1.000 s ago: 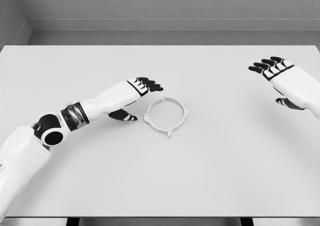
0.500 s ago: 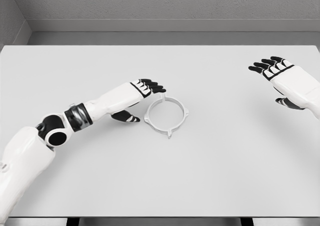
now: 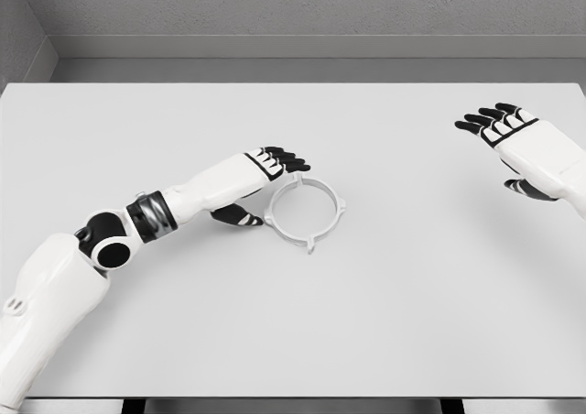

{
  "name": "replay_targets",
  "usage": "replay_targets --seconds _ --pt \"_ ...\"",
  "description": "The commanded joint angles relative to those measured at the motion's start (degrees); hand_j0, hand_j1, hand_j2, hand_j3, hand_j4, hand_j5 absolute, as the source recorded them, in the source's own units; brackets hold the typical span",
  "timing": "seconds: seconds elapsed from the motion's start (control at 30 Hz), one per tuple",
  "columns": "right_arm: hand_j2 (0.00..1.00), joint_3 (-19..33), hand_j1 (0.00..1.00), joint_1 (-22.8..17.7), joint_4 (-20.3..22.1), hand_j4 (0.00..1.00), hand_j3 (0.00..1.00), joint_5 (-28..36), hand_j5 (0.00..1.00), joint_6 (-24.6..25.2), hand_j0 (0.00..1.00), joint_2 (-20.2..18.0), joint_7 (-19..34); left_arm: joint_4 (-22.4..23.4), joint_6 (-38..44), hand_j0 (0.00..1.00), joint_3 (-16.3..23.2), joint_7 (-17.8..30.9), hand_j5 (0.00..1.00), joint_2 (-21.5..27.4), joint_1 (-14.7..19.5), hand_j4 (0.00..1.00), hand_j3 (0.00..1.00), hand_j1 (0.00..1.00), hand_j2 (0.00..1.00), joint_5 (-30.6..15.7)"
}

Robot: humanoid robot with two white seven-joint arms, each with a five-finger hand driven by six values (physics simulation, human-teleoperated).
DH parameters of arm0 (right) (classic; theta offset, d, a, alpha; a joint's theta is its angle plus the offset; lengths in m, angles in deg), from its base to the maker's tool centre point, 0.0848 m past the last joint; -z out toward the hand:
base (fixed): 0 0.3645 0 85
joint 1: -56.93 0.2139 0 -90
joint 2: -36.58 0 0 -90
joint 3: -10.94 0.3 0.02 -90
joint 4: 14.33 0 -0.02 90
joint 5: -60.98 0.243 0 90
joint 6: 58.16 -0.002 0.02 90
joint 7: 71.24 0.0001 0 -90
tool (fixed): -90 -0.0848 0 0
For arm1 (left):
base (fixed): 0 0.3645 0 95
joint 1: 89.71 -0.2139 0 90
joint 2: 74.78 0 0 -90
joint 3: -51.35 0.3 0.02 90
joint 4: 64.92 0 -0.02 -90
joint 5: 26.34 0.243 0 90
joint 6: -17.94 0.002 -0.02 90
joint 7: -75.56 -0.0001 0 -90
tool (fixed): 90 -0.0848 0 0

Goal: Assemble PVC drainage pipe clamps

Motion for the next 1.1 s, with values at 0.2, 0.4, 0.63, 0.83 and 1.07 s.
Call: replay_targets --seconds 0.2,0.4,0.63,0.83,1.07 --pt "1.00 0.02 1.00 0.00 0.02 1.00 1.00 0.34 1.00 0.12 1.00 -0.04 -0.03 0.68 0.06 1.00 -0.04 -0.02 1.00 -1.12 0.00 1.00 1.00 1.00 1.00 -0.32" --pt "1.00 0.02 1.00 0.00 0.11 1.00 1.00 0.34 1.00 0.12 1.00 -0.04 -0.03 0.68 0.06 1.00 -0.12 -0.02 1.00 -2.44 0.00 1.00 1.00 1.00 1.00 0.91" --pt "1.00 0.02 1.00 0.00 0.11 1.00 1.00 0.34 1.00 0.12 1.00 -0.04 -0.03 0.85 0.06 1.00 -0.21 -0.02 1.00 -2.53 0.09 1.00 1.00 1.00 1.00 1.26" --pt "1.00 0.02 1.00 -0.09 0.02 1.00 1.00 0.34 1.00 0.12 1.00 -0.04 -0.03 0.85 0.06 1.00 -0.48 -0.02 1.00 -1.83 -0.09 1.00 1.00 1.00 1.00 0.99" --pt "1.00 0.02 1.00 -0.09 0.02 1.00 1.00 0.34 1.00 0.12 1.00 -0.04 -0.03 0.06 0.06 1.00 -1.70 -0.45 1.00 8.18 0.79 1.00 1.00 1.00 1.00 -4.28"
